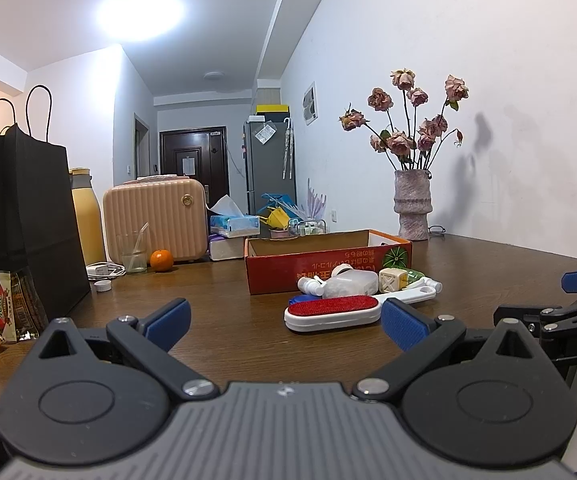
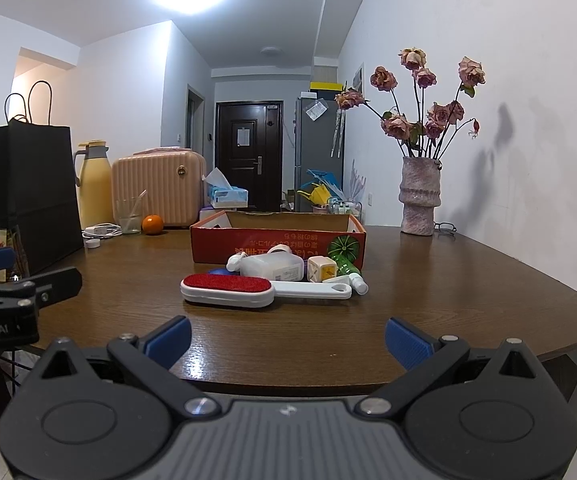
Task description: Organize rigid objects
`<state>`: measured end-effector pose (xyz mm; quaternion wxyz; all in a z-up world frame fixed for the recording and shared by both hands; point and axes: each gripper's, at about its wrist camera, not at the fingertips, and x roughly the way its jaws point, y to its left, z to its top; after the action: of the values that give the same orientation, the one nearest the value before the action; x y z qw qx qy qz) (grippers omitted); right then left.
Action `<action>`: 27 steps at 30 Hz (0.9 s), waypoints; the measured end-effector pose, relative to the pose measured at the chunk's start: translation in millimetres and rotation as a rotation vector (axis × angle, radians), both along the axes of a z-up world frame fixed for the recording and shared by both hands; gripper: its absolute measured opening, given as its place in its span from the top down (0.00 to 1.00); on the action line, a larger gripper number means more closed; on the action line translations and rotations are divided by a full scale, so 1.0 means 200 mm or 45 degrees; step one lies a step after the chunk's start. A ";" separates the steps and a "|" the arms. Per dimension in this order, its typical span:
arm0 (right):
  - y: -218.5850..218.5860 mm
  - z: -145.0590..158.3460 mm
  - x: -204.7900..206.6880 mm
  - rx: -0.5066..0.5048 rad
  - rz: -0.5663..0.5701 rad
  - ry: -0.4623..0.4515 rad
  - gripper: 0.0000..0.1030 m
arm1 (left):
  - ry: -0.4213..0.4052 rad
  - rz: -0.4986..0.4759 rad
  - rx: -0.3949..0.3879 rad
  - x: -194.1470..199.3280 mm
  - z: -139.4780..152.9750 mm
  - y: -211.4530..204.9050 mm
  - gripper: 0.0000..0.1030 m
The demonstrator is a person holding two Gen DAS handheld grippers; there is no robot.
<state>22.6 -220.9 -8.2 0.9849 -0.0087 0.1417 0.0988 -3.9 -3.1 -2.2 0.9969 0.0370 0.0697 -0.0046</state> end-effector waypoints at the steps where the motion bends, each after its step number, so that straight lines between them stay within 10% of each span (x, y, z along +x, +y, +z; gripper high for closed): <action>1: 0.00 0.00 0.00 0.000 0.000 0.000 0.00 | 0.000 0.000 0.000 0.00 0.00 0.00 0.00; 27: -0.03 -0.03 0.03 0.014 -0.025 0.010 0.00 | 0.018 -0.004 0.008 0.08 0.00 0.02 0.00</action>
<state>29.1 -227.8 -14.1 0.9854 -0.0014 0.1449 0.0898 11.8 0.6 -2.1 0.9962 0.0403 0.0768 -0.0061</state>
